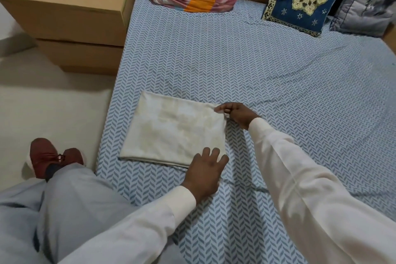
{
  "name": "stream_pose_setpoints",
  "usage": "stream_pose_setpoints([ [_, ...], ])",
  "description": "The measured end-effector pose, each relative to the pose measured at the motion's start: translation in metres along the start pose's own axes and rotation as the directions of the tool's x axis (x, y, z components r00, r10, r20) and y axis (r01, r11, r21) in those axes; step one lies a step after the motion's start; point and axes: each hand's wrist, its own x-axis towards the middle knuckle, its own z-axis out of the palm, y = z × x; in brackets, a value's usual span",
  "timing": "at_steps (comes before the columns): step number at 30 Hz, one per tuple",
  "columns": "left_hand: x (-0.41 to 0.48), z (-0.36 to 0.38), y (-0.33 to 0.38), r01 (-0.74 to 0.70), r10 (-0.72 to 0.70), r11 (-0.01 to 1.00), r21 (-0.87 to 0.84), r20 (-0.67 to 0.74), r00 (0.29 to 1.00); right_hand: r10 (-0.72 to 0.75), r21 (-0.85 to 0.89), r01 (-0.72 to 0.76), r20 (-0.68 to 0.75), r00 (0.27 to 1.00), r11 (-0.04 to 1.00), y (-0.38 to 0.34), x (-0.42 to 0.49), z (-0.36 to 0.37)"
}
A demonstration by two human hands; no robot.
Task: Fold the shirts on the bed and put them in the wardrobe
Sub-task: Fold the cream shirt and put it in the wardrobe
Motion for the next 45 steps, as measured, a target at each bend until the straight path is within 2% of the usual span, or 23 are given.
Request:
stream_pose_setpoints([
  [2,0.002,0.004,0.005,0.021,-0.021,0.999,0.025,0.005,1.0,-0.047,-0.1,0.047,0.003,0.999,0.994,-0.001,0.004,0.002],
  [5,0.005,0.007,0.01,0.029,-0.028,0.999,0.031,-0.009,1.0,-0.075,-0.149,0.07,-0.032,0.997,0.986,0.003,0.01,0.007],
  [8,0.011,0.003,0.006,0.058,-0.058,0.998,0.0,0.004,0.998,-0.104,-0.15,0.089,-0.096,0.99,0.985,0.011,0.014,0.012],
  [11,0.015,0.0,0.005,0.096,-0.095,0.995,-0.009,0.03,0.995,-0.072,-0.118,0.056,-0.141,0.987,0.991,0.009,0.013,0.014],
  [15,0.014,-0.002,-0.005,0.07,-0.075,0.996,-0.057,-0.076,0.994,-0.04,-0.09,0.03,-0.118,0.992,0.996,-0.006,0.005,0.015],
  [17,0.007,-0.013,-0.014,0.07,-0.084,0.987,-0.145,-0.097,0.992,-0.024,-0.102,0.014,-0.1,0.995,0.995,-0.015,0.001,0.015],
  [20,-0.008,-0.032,-0.031,0.069,-0.115,0.964,-0.256,-0.168,0.979,-0.038,-0.222,0.029,-0.036,0.999,0.975,-0.032,-0.003,0.008],
  [22,-0.025,-0.051,-0.045,0.069,-0.152,0.945,-0.319,-0.245,0.957,-0.071,-0.19,0.066,-0.021,0.997,0.98,-0.046,-0.012,0.001],
  [24,-0.043,-0.077,-0.058,0.054,-0.21,0.893,-0.446,-0.307,0.928,-0.163,-0.118,0.156,-0.056,0.985,0.981,-0.061,-0.03,-0.004],
  [26,-0.064,-0.109,-0.071,0.057,-0.304,0.804,-0.592,-0.327,0.895,-0.324,-0.159,0.302,-0.135,0.936,0.94,-0.075,-0.053,-0.009],
  [28,-0.088,-0.142,-0.084,0.057,-0.377,0.745,-0.665,-0.349,0.858,-0.432,-0.18,0.405,-0.156,0.888,0.897,-0.092,-0.083,-0.014],
  [32,-0.141,-0.196,-0.099,-0.029,-0.437,0.654,-0.756,-0.408,0.802,-0.529,-0.063,0.525,-0.068,0.846,0.849,-0.126,-0.167,-0.018],
  [37,-0.173,-0.237,-0.097,-0.142,-0.445,0.515,-0.845,-0.406,0.799,-0.654,0.151,0.646,-0.003,0.757,0.748,-0.147,-0.25,-0.008],
  [41,-0.163,-0.234,-0.105,-0.099,-0.439,0.424,-0.9,-0.299,0.847,-0.609,0.161,0.599,0.021,0.793,0.785,-0.141,-0.253,-0.003],
  [45,-0.12,-0.204,-0.13,0.086,-0.467,0.418,-0.904,-0.133,0.874,-0.414,0.077,0.412,0.021,0.91,0.908,-0.125,-0.213,-0.003],
])
